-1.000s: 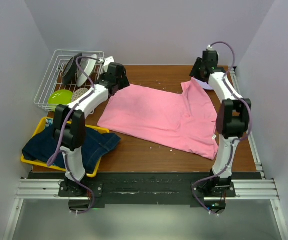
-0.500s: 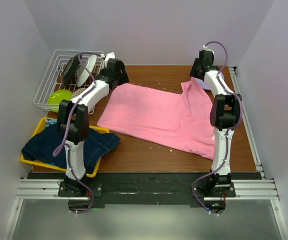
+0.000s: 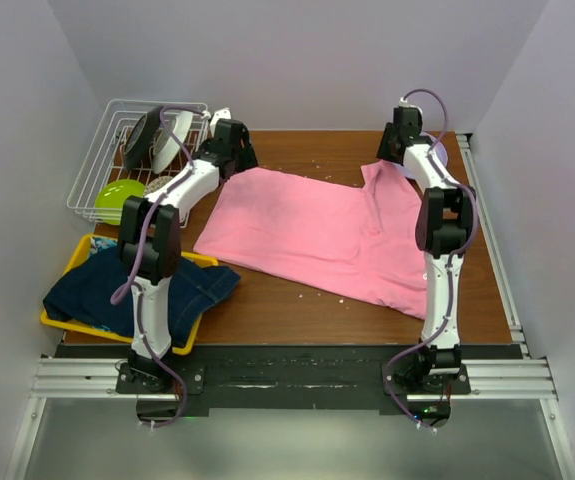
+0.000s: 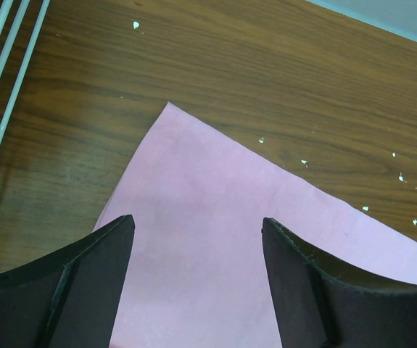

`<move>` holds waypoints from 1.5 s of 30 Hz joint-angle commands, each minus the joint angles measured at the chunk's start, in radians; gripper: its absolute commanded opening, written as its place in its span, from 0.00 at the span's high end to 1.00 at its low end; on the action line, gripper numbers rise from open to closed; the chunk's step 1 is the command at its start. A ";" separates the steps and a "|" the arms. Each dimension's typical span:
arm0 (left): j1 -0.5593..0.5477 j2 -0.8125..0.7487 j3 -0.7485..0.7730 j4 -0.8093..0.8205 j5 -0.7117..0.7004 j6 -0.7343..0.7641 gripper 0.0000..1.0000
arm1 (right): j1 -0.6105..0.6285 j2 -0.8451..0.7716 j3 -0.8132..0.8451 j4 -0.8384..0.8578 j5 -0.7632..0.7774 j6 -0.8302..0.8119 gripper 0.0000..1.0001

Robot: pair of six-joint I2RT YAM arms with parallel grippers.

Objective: Fold and stack the mixed laundry pile
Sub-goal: Fold the T-shirt at the center of the board.

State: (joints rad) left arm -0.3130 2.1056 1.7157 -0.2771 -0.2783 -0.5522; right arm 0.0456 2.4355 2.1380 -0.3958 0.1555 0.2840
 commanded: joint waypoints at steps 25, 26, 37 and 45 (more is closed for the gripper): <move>0.031 0.109 0.127 0.062 -0.002 0.046 0.25 | -0.004 -0.044 0.028 0.037 -0.014 0.020 1.00; 0.031 0.122 0.134 0.067 -0.019 0.055 0.26 | -0.004 -0.081 0.011 0.052 -0.014 0.021 1.00; 0.032 0.217 0.202 0.199 -0.085 0.147 0.37 | -0.004 -0.360 -0.266 0.160 0.003 0.055 1.00; 0.034 0.303 0.219 0.342 -0.075 0.195 0.46 | -0.004 -0.484 -0.380 0.193 -0.017 0.066 1.00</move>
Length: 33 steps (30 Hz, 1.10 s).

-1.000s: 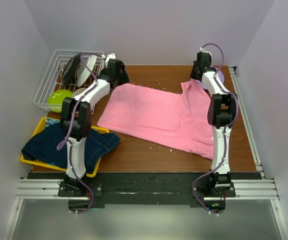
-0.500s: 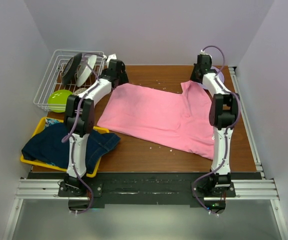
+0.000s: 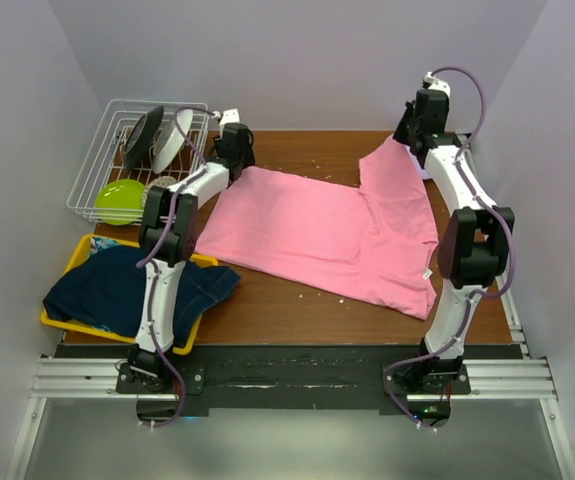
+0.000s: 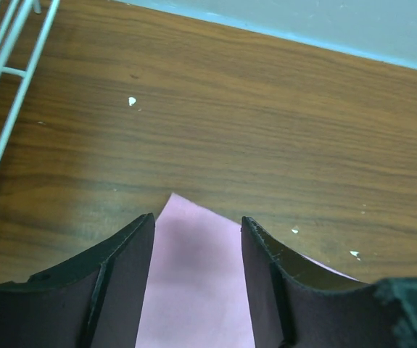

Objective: Fold and stack the mixed laundry pile
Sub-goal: Fold the T-shirt at the center of the board.

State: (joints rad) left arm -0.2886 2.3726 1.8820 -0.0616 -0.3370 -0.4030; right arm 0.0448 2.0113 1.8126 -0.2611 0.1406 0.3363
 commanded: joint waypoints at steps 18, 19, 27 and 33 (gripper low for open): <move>0.022 0.120 0.088 0.163 -0.036 0.018 0.51 | -0.003 -0.148 -0.151 0.072 0.011 0.012 1.00; 0.022 0.123 0.092 0.164 -0.036 0.018 0.51 | -0.003 -0.146 -0.150 0.068 0.013 0.013 1.00; 0.029 0.166 0.170 0.074 0.001 -0.048 0.58 | -0.003 -0.143 -0.139 0.054 0.016 0.013 1.00; 0.035 0.168 0.175 0.022 -0.036 -0.083 0.58 | -0.005 -0.144 -0.133 0.049 0.011 0.012 1.00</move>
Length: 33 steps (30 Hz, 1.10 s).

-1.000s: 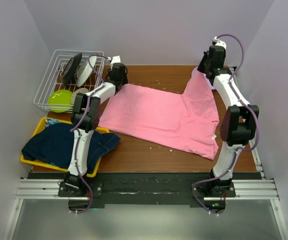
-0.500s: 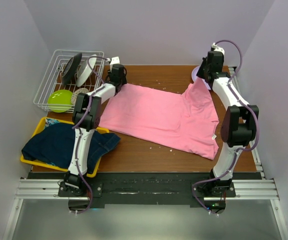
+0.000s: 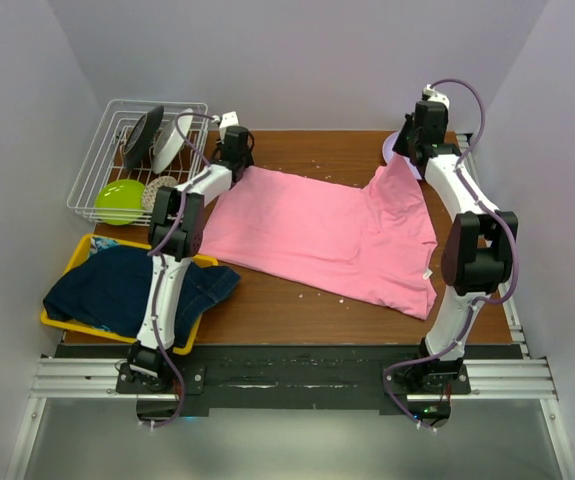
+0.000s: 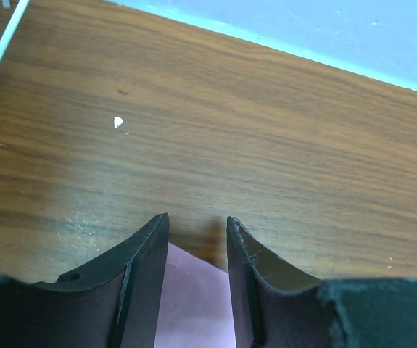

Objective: Fold and stack the mixed laundry pile
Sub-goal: Fold the T-shirt at the center of the board.

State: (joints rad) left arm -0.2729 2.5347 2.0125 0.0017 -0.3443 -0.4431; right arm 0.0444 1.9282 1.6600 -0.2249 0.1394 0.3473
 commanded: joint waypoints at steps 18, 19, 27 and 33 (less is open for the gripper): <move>0.029 0.032 0.095 -0.157 -0.024 -0.098 0.64 | -0.015 -0.071 0.023 -0.004 0.017 0.002 1.00; 0.029 0.033 0.100 -0.158 -0.016 -0.100 0.66 | -0.015 -0.072 0.023 -0.002 0.016 0.001 1.00; 0.029 0.010 0.063 -0.100 0.027 -0.089 0.90 | -0.020 -0.092 0.003 -0.021 0.040 0.005 1.00; 0.031 -0.062 -0.030 0.022 0.060 -0.078 1.00 | -0.024 -0.120 -0.025 -0.068 0.123 0.033 1.00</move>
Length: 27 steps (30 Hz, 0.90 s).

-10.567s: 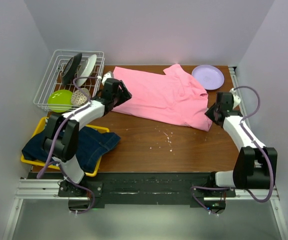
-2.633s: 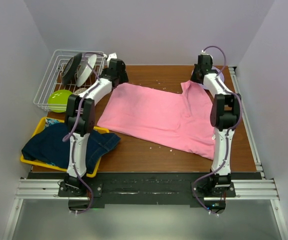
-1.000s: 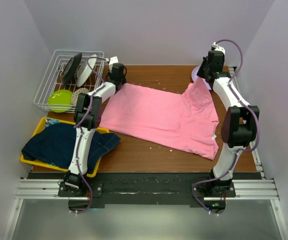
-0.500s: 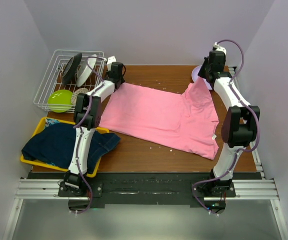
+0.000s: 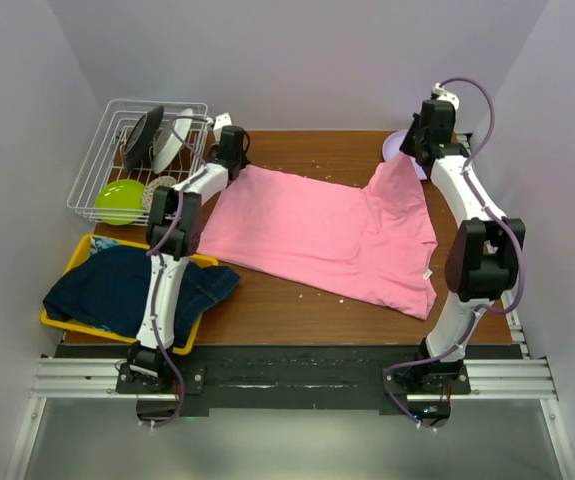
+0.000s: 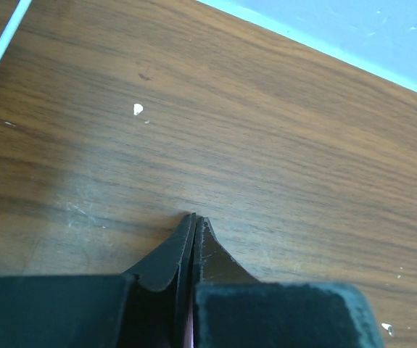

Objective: Fold and stack the mixed laundry pile
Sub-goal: Fold the T-shirt at the center of the board.

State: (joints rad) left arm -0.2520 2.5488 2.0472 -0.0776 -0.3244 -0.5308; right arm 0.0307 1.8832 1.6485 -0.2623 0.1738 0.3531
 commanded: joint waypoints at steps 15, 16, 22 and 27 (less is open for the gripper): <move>0.019 -0.292 -0.323 0.297 0.022 0.003 1.00 | -0.014 -0.248 -0.252 -0.198 0.204 0.208 1.00; 0.019 -0.298 -0.332 0.302 0.022 0.005 1.00 | -0.014 -0.262 -0.275 -0.209 0.216 0.221 1.00; 0.025 -0.352 -0.389 0.283 -0.004 0.003 1.00 | -0.017 -0.386 -0.403 -0.265 0.288 0.259 1.00; 0.033 -0.386 -0.440 0.280 -0.018 -0.011 1.00 | -0.061 -0.501 -0.528 -0.290 0.296 0.290 1.00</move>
State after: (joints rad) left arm -0.2382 2.2417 1.6413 0.1650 -0.2993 -0.5316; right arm 0.0090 1.4620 1.1889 -0.5182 0.4206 0.5941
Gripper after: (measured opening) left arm 0.016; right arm 0.008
